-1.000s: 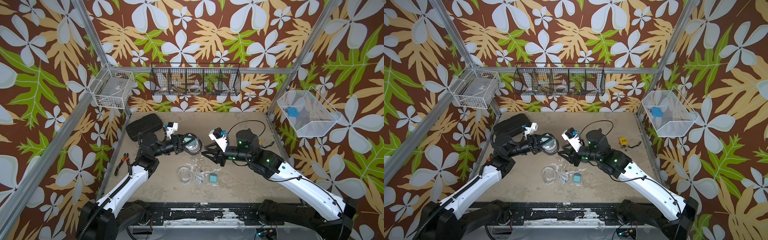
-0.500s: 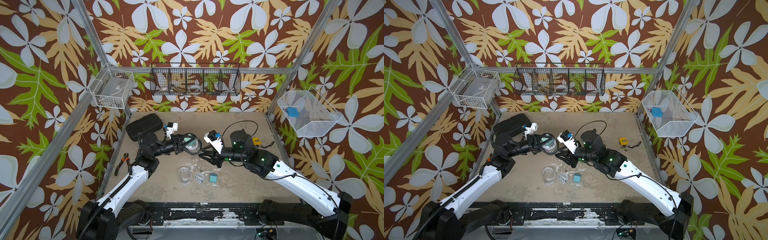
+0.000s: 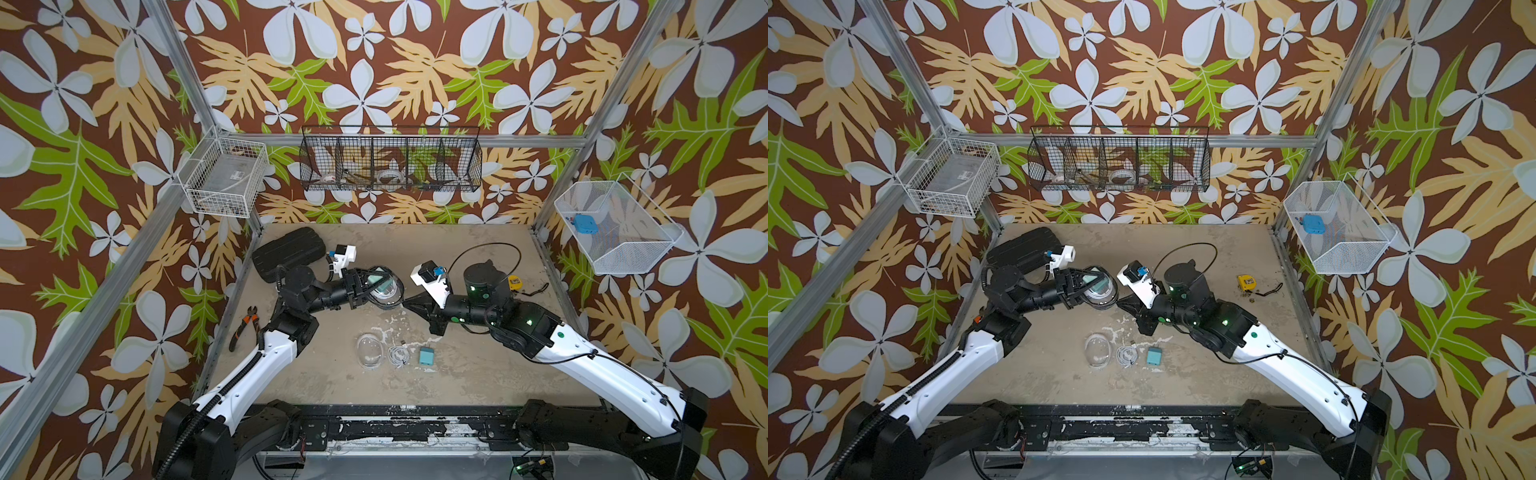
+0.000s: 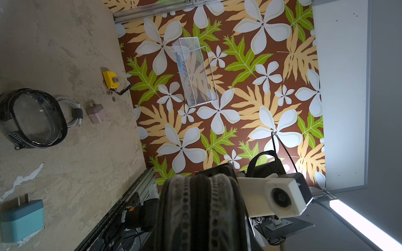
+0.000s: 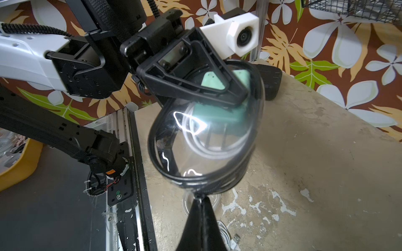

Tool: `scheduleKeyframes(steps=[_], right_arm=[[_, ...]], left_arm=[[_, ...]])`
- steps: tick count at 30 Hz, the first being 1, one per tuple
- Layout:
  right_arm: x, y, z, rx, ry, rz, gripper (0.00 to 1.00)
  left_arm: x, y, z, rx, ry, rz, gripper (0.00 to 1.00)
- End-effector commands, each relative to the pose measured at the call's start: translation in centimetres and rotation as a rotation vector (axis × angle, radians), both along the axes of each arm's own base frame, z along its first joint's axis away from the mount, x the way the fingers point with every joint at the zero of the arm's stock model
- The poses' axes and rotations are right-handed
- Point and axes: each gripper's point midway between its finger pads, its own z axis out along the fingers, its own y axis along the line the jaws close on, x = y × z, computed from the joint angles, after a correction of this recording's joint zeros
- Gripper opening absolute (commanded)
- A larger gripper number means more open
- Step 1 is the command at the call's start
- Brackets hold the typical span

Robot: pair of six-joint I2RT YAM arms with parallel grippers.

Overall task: Pack away charging kits
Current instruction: Zip the zipper on the storage bag.

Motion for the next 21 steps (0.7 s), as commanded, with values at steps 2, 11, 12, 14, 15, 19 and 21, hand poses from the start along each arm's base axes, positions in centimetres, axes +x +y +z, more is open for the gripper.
scheduleKeyframes(steps=[2, 11, 12, 14, 15, 19, 21], right_arm=[[1.5, -0.6, 0.9, -0.014, -0.067, -0.079, 0.00], [4.0, -1.5, 2.1, -0.090, -0.152, -0.181, 0.00], [4.1, -1.3, 2.1, -0.096, -0.153, -0.179, 0.00], [4.4, -0.7, 2.1, -0.096, -0.150, -0.166, 0.00], [4.3, -0.4, 2.1, -0.091, -0.147, -0.153, 0.00], [3.3, 1.0, 3.1, -0.043, -0.154, -0.057, 0.00], [4.1, 0.7, 3.1, -0.064, -0.168, -0.093, 0.00]], left_arm=[[-0.6, -0.2, 0.4, 0.012, -0.030, -0.040, 0.10], [-1.3, -0.7, -0.1, 0.064, -0.067, -0.109, 0.08], [-1.5, -0.8, -0.2, 0.069, -0.075, -0.121, 0.08], [-2.0, -0.9, -0.3, 0.076, -0.095, -0.153, 0.07], [-2.3, -0.9, -0.4, 0.079, -0.103, -0.165, 0.07], [-3.0, -0.9, -1.4, 0.113, -0.123, -0.195, 0.01], [-3.2, -0.9, -1.7, 0.122, -0.129, -0.199, 0.00]])
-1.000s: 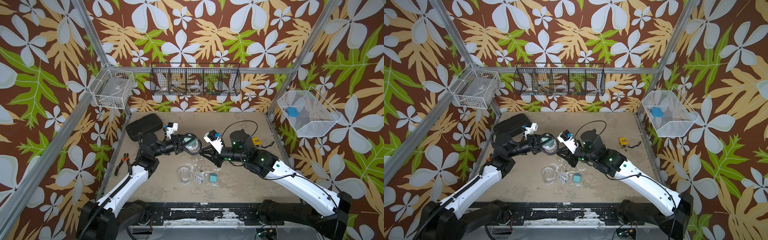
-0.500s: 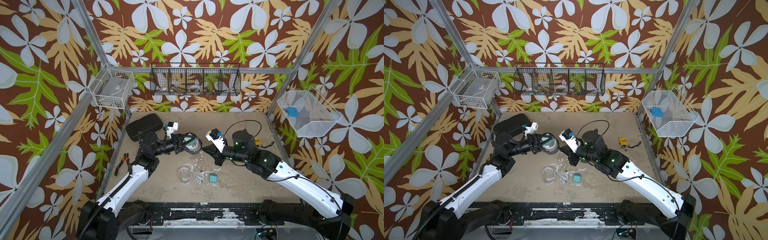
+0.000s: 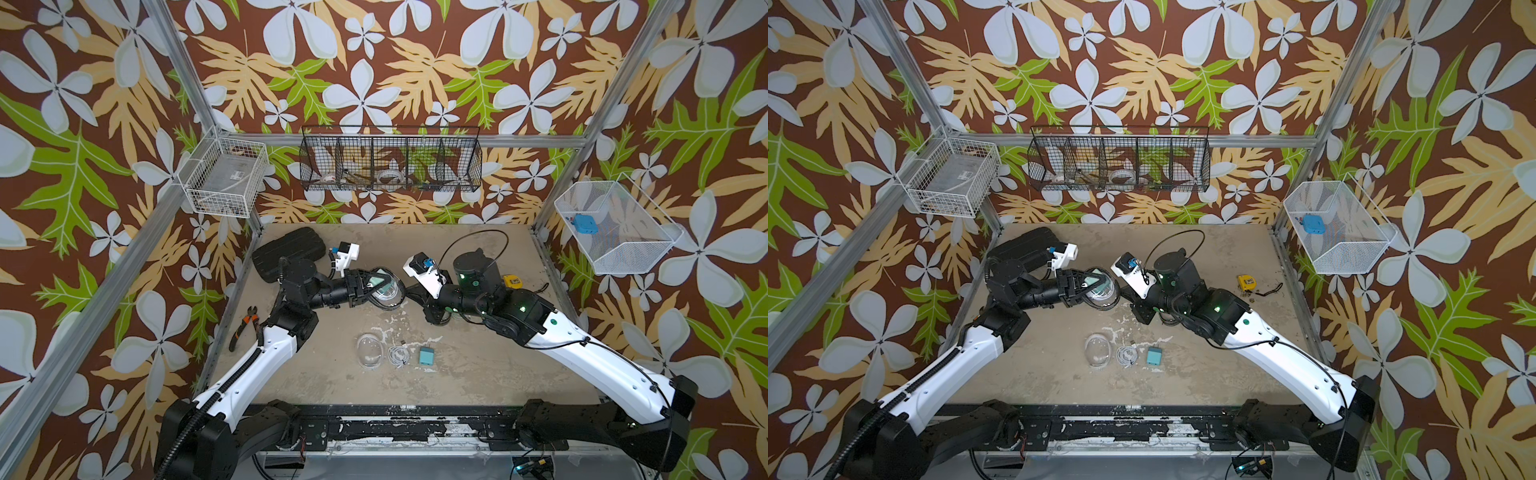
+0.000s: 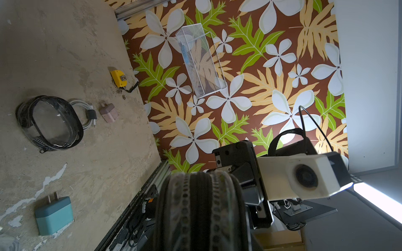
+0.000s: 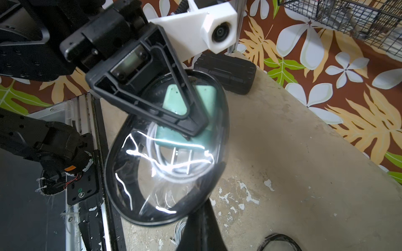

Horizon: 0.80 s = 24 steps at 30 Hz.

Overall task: Pack away charging kits
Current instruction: Zip the zipper on the storage bag.

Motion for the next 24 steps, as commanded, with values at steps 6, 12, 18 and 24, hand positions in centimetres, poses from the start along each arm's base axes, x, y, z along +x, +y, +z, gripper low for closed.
scheduleKeyframes(steps=[6, 12, 18, 24], right_arm=[[4.5, -1.6, 1.8, -0.083, -0.162, -0.198, 0.00], [3.9, -0.6, 2.3, -0.051, -0.154, -0.140, 0.00], [2.0, 2.2, 2.1, -0.005, -0.102, 0.040, 0.00], [3.7, 0.7, 1.1, -0.122, -0.131, -0.051, 0.00]], left_arm=[[-3.0, -0.3, -1.5, 0.048, -0.049, -0.145, 0.00], [-4.0, -0.4, -2.0, 0.052, -0.065, -0.188, 0.00], [-4.9, -1.1, -3.6, 0.081, -0.050, -0.218, 0.00], [-4.6, -0.9, -3.7, 0.080, -0.068, -0.211, 0.00]])
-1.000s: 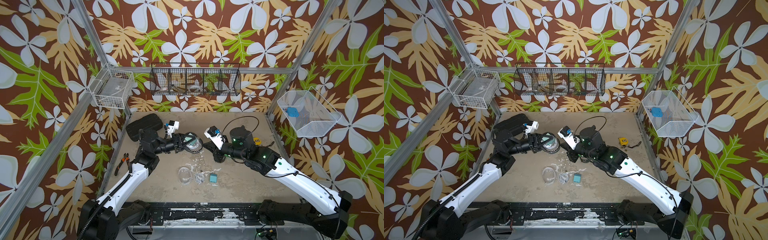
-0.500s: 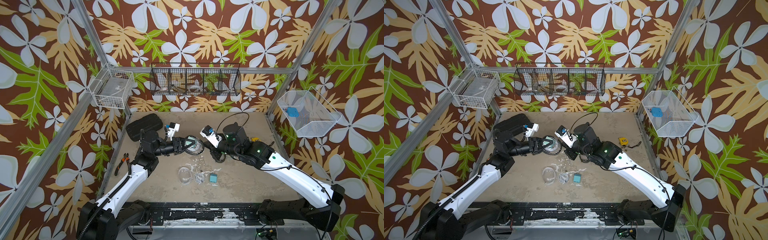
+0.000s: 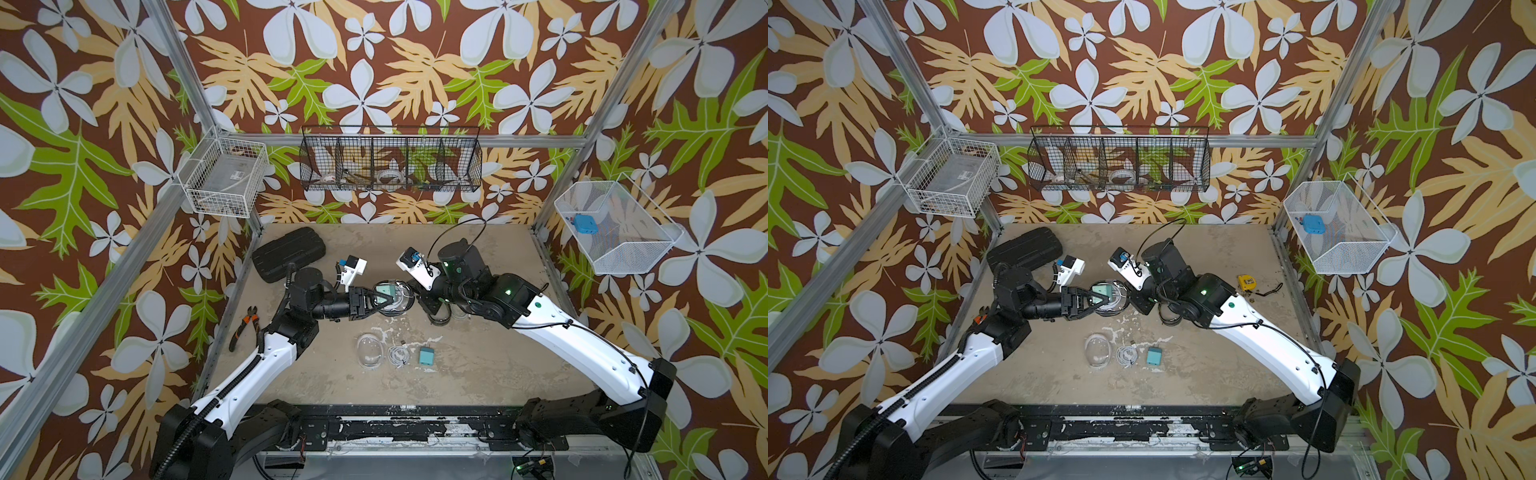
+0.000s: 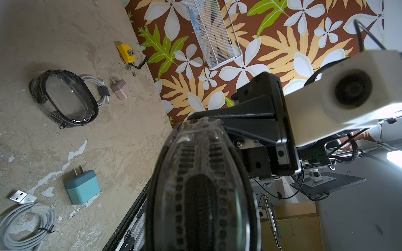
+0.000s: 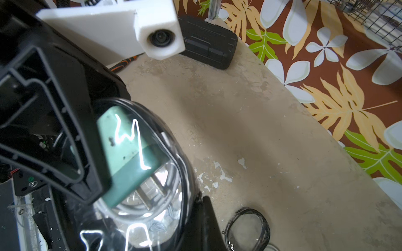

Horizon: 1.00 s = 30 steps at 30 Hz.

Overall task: Pack away charging kits
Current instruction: Zip the zipper on the storage bag.

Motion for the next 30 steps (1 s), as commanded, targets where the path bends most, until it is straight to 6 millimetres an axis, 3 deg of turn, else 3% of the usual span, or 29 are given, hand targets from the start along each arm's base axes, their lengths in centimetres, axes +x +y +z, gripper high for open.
scheduleKeyframes(steps=[1, 4, 9, 14, 19, 25, 30], right_arm=[[1.2, 0.6, 2.9, 0.039, -0.129, 0.001, 0.00], [1.6, -0.8, 3.5, 0.004, -0.190, -0.043, 0.00], [-0.4, 0.0, 4.4, 0.023, -0.201, 0.056, 0.00], [-1.3, 0.7, 3.3, -0.004, -0.185, 0.099, 0.00], [-3.9, 2.0, 2.8, -0.007, -0.138, 0.204, 0.00], [-7.0, 1.9, 1.1, 0.059, 0.013, 0.273, 0.00], [-9.0, 2.4, 1.8, 0.209, 0.068, 0.312, 0.00]], left_arm=[[-1.7, -0.3, 0.0, -0.008, -0.015, -0.106, 0.00], [-1.7, -0.3, -0.1, -0.006, -0.021, -0.114, 0.00], [-1.5, -0.4, 0.0, 0.003, -0.038, -0.123, 0.00], [-1.3, -0.7, -0.2, 0.031, -0.055, -0.144, 0.00], [-1.7, -1.6, -1.1, 0.070, -0.082, -0.189, 0.00], [0.6, -1.6, 0.4, 0.087, -0.138, -0.129, 0.00], [1.1, -1.6, 2.9, -0.014, -0.166, -0.108, 0.20]])
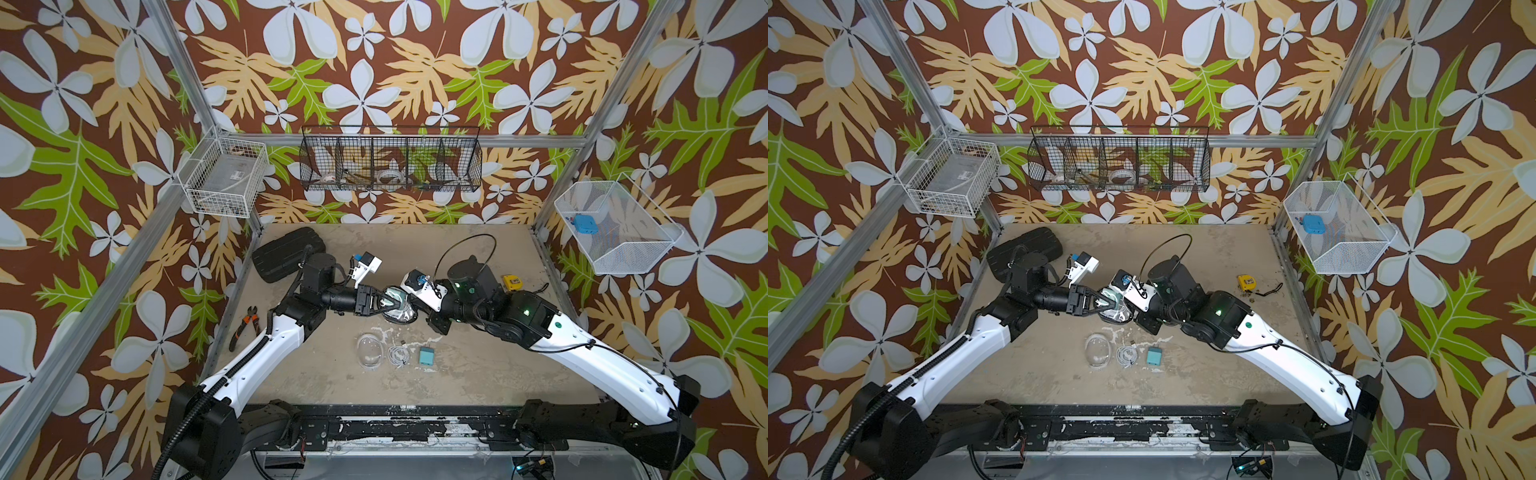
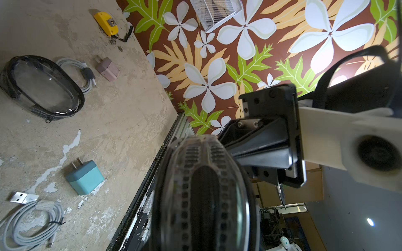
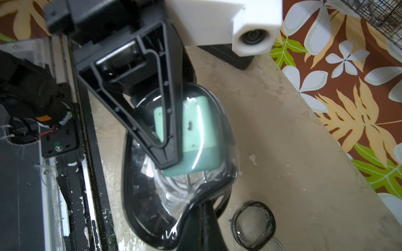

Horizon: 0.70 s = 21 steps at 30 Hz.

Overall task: Pack away charging kits
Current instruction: Zip the zipper on the storage bag.

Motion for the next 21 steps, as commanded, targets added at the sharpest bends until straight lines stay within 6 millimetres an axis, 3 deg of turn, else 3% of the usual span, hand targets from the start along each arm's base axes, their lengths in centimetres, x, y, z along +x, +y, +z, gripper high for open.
scheduleKeyframes(steps=[1, 13, 14, 16, 21], right_arm=[[-3.7, 3.1, 2.5, 0.225, 0.108, 0.185, 0.00], [-4.4, 5.0, 3.2, 0.375, 0.216, 0.216, 0.00], [-4.5, 4.9, 3.2, 0.377, 0.218, 0.213, 0.00], [-4.6, 4.7, 3.2, 0.366, 0.220, 0.211, 0.00], [-2.5, 3.0, 3.3, 0.273, 0.113, 0.092, 0.00]], left_arm=[[1.3, -0.1, 3.2, -0.108, -0.090, 0.057, 0.23], [0.0, 1.1, 6.7, -0.363, -0.043, 0.088, 0.36], [0.0, 1.2, 7.0, -0.375, -0.037, 0.092, 0.30], [0.1, 1.2, 7.1, -0.375, -0.035, 0.101, 0.04], [0.0, 0.8, 5.9, -0.292, -0.030, 0.074, 0.00]])
